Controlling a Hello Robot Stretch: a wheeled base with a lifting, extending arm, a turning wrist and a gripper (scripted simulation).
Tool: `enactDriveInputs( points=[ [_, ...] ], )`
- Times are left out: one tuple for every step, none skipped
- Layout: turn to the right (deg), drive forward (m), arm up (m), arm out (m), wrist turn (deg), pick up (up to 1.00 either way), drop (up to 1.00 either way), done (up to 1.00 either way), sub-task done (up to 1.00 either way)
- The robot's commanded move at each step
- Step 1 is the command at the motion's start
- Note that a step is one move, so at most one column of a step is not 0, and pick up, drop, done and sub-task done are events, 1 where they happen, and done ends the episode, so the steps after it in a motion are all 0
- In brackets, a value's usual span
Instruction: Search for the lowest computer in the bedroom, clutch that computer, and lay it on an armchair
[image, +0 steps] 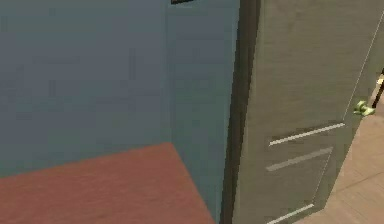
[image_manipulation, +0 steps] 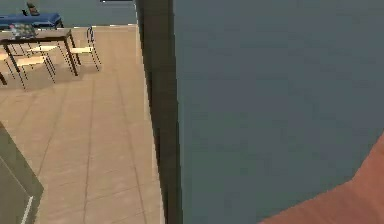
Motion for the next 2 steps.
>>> enactDriveInputs(
  points=[
    [39.0,0.0,0.0,0.0,0.0,0.0,0.0,0.0,0.0],
    [0.0,0.8,0.0,0.0,0.0,0.0,0.0,0.0,0.0]
  ],
)
